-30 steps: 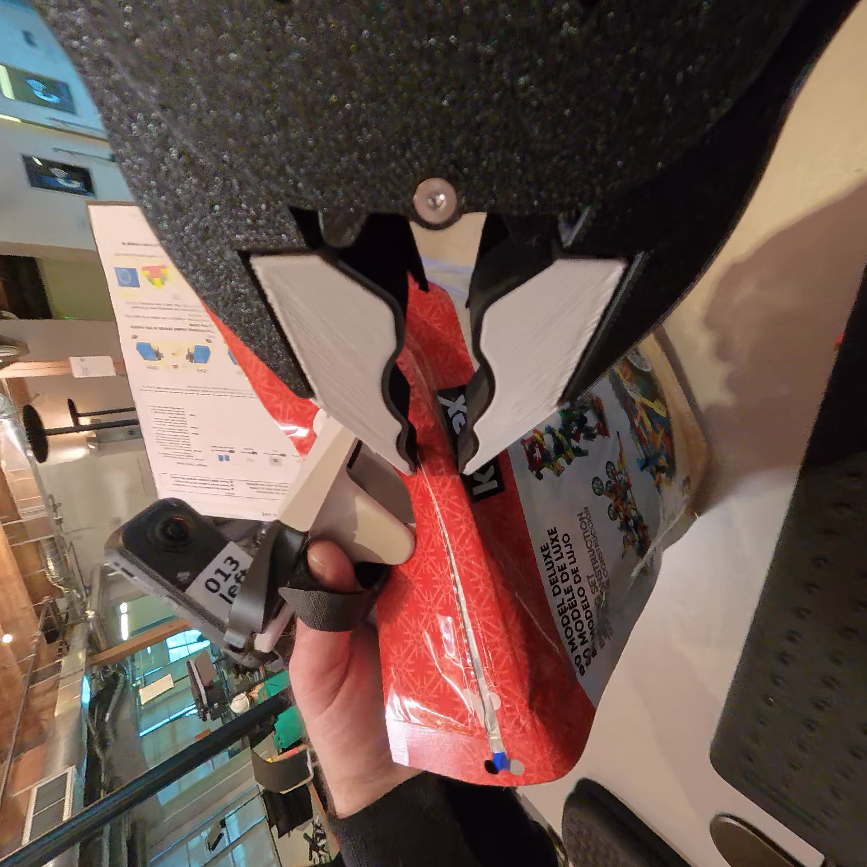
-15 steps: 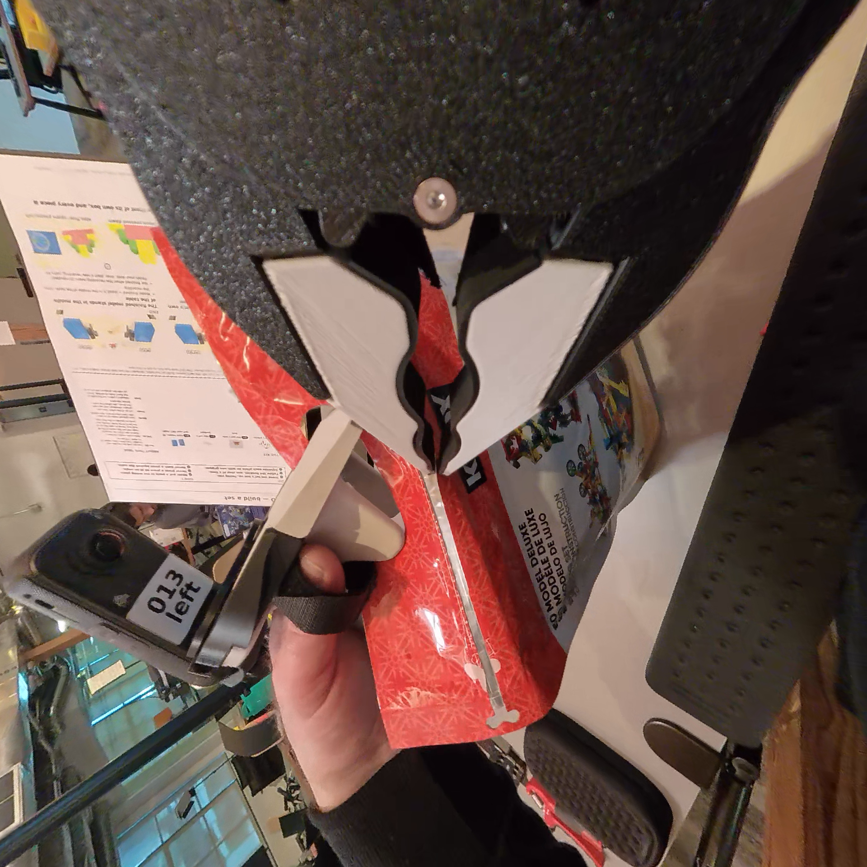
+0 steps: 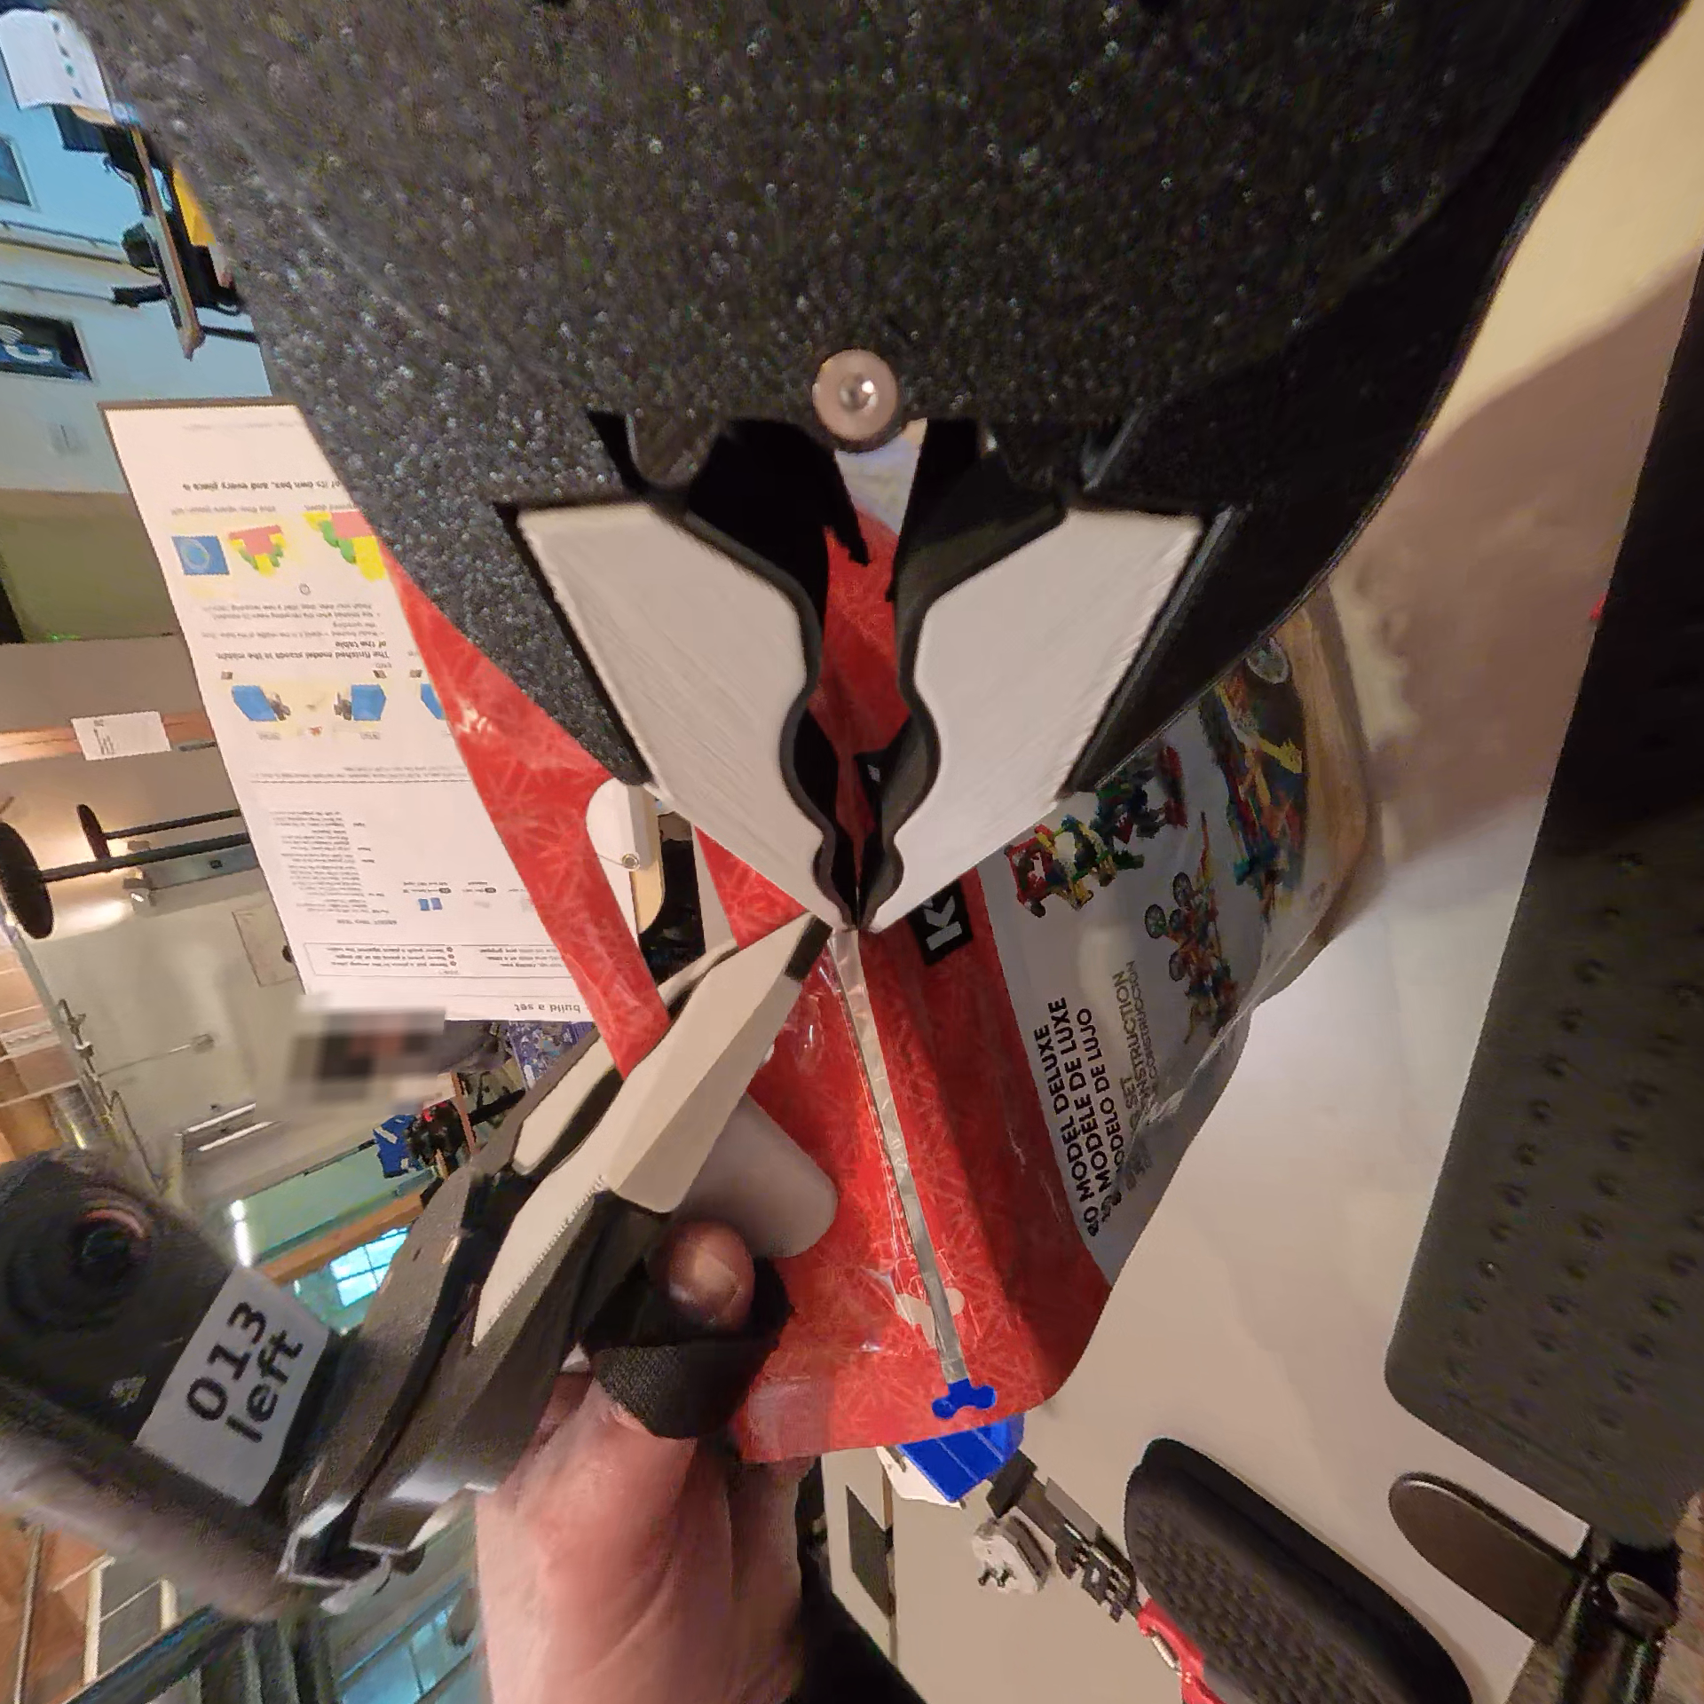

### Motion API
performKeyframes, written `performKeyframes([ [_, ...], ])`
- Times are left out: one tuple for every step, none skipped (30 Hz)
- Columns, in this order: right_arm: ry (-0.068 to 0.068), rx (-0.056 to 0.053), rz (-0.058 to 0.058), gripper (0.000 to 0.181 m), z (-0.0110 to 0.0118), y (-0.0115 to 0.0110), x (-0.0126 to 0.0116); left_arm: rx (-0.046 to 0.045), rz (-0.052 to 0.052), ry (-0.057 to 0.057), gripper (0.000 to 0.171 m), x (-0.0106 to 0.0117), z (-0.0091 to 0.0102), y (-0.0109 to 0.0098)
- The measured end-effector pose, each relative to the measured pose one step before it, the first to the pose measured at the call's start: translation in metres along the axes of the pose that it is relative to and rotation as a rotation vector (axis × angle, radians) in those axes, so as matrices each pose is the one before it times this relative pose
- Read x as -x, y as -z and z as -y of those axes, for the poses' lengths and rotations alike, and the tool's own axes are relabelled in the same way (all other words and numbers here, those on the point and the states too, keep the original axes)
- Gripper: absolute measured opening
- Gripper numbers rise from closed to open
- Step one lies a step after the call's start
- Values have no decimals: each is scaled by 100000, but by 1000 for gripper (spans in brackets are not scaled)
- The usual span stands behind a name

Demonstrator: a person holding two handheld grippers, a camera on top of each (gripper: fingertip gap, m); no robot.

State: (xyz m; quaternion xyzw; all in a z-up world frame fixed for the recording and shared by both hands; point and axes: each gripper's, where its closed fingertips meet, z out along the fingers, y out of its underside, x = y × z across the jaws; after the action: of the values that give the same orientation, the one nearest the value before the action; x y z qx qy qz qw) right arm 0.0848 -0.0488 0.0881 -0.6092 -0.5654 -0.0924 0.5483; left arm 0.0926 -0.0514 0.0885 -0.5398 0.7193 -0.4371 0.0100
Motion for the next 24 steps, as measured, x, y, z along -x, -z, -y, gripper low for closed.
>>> performKeyframes([
  [-75,558,-423,0,-49,-116,-31,1833,2634,-1541,0,134,-67,33],
  [65,568,-561,0,-49,-82,-69,1796,3100,-2628,0,97,19,43],
  [-126,809,-740,0,-102,-82,-117,1679,4343,-2987,0,202,73,48],
  [-517,589,-453,0,-131,-133,-99,2540,4940,-3439,0,216,-19,19],
  [-787,539,-667,0,-166,-174,-147,2577,6171,-5141,0,319,33,34],
  [-666,696,-833,0,-205,-220,-181,2469,6918,-4938,0,419,50,47],
  [-417,723,-330,0,-172,-250,-130,3146,5721,-4608,0,309,-103,-11],
  [-389,1004,-525,0,-181,-290,-208,2244,4930,-3096,0,431,-64,-7],
  [-465,1053,-687,0,-147,-310,-275,1236,3727,-1155,0,497,-40,59],
  [-122,998,-245,0,-55,-310,-213,1432,1821,-840,0,339,-160,65],
  [524,1320,-803,0,-86,-302,-296,956,2253,-950,0,406,-67,88],
  [-258,923,-622,0,-129,-302,-301,497,3595,-1336,0,582,12,69],
  [-834,258,291,0,-108,-234,-180,826,1856,-589,0,333,-135,-74],
  [-536,114,-355,0,-135,-229,-228,-90,3457,-1449,0,399,3,-64],
  [-1162,-140,-219,0,-120,-317,-164,1054,3830,-1364,0,426,-134,-68],
  [-1323,-74,112,0,-27,-230,-54,890,1544,-120,0,201,-209,-118],
  [-459,673,-944,0,9,-77,-153,-1469,1813,1153,0,260,89,-17],
  [-663,520,-914,0,0,-110,-73,126,712,846,0,98,-58,-7],
  [-1546,204,-874,0,-90,-240,-31,502,1606,-359,0,214,-125,-125],
  [-1327,297,-399,0,-178,-238,41,-158,2464,-409,0,311,-102,-239],
  [-872,-3093,5897,0,516,-134,1179,795,7584,431,0,1120,-221,-176],
  [-918,-6620,10385,0,1522,-269,2459,-41,15159,-4779,0,2810,-156,297],
  [2025,-1110,1935,0,849,-1029,1604,-2237,-3659,7012,0,686,18,-114],
  [3197,1966,-1972,0,-32,-1016,620,-4171,-9769,7374,0,-798,764,71],
])
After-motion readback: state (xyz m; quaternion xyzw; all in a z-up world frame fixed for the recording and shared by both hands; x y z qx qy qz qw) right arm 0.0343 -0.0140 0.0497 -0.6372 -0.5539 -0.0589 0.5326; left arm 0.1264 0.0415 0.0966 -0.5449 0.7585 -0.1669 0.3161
